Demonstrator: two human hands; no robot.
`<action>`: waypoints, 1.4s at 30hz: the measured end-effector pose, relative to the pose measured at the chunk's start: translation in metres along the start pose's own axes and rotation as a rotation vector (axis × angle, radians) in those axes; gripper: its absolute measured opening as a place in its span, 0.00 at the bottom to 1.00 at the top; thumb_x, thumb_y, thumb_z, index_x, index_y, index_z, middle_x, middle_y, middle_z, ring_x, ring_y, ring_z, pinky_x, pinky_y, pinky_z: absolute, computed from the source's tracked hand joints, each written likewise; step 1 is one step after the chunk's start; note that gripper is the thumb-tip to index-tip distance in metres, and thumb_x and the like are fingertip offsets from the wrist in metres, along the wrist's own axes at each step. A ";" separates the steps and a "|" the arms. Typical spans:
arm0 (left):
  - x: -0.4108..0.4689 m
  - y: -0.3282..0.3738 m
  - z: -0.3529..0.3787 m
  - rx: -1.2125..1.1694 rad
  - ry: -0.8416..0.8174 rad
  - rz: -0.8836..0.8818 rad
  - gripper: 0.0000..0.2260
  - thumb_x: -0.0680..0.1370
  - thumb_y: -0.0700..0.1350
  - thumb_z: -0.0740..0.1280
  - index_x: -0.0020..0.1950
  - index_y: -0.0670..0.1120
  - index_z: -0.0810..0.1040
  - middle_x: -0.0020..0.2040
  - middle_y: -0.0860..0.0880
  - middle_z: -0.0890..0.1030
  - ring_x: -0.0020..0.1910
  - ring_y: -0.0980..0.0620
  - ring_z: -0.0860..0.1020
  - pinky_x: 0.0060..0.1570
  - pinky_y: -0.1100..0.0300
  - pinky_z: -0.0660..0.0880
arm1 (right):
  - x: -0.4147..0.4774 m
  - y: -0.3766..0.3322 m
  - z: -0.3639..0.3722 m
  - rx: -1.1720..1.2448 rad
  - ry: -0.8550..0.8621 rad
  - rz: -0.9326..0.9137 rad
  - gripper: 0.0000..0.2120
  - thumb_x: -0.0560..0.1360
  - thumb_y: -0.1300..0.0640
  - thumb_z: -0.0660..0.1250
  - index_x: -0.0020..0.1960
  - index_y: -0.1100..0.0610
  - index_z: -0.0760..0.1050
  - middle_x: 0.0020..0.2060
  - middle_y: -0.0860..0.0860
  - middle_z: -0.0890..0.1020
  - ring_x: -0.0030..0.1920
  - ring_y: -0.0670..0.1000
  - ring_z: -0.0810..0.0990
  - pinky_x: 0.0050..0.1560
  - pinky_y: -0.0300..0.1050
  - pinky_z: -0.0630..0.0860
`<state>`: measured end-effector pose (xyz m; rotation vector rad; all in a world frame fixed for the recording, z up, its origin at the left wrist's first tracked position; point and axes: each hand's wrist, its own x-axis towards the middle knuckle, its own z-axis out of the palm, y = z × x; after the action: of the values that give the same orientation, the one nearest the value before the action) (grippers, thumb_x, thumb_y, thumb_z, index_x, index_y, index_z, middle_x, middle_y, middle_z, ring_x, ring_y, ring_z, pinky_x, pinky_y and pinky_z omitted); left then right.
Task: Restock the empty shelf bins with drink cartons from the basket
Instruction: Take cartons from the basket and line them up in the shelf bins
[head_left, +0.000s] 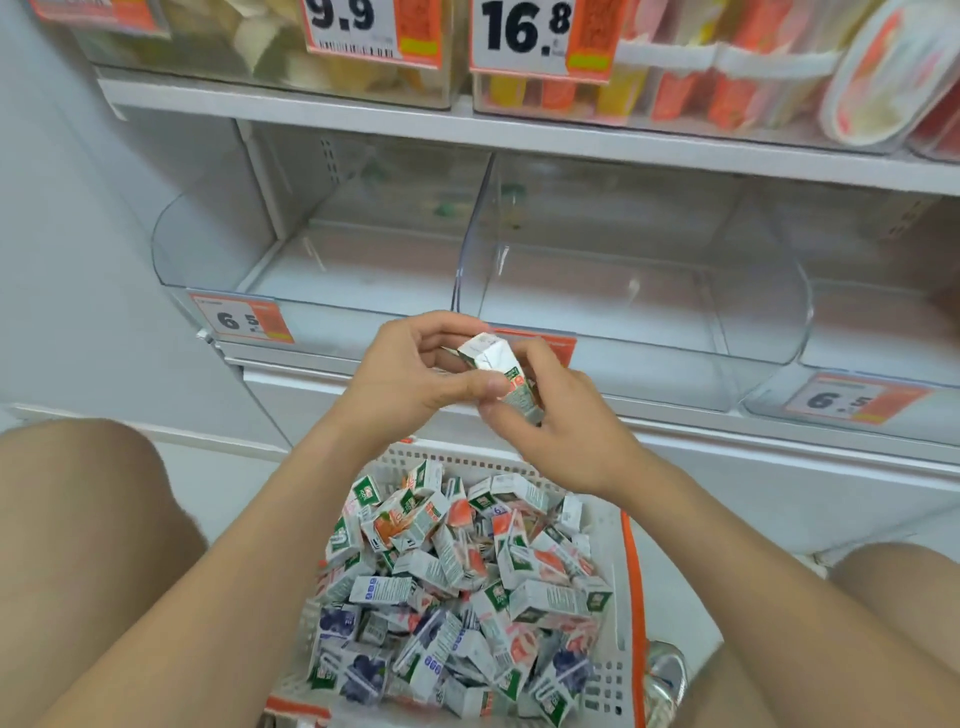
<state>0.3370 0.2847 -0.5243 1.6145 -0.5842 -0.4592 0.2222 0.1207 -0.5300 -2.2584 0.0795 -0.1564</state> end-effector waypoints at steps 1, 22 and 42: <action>0.000 0.002 0.001 -0.033 0.024 0.009 0.19 0.69 0.43 0.80 0.59 0.43 0.84 0.51 0.44 0.87 0.45 0.47 0.84 0.48 0.55 0.83 | 0.002 -0.004 0.000 0.055 0.040 0.015 0.14 0.81 0.43 0.67 0.63 0.45 0.72 0.45 0.41 0.81 0.43 0.41 0.79 0.40 0.38 0.75; 0.028 0.002 -0.049 1.040 0.097 0.216 0.15 0.80 0.43 0.66 0.66 0.52 0.77 0.63 0.51 0.78 0.62 0.45 0.74 0.66 0.44 0.68 | 0.116 -0.016 -0.050 -0.238 0.069 0.284 0.17 0.72 0.57 0.78 0.59 0.52 0.78 0.52 0.52 0.82 0.53 0.53 0.80 0.46 0.43 0.78; -0.035 -0.086 0.002 0.921 0.057 0.251 0.07 0.77 0.41 0.65 0.54 0.47 0.76 0.49 0.50 0.77 0.47 0.45 0.76 0.46 0.49 0.75 | 0.060 -0.059 -0.008 -0.455 0.286 -0.122 0.08 0.74 0.55 0.58 0.48 0.54 0.75 0.44 0.54 0.81 0.47 0.59 0.78 0.47 0.53 0.76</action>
<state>0.3172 0.3111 -0.6107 2.3616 -1.0284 0.0813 0.2811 0.1457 -0.4744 -2.6799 0.1403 -0.5771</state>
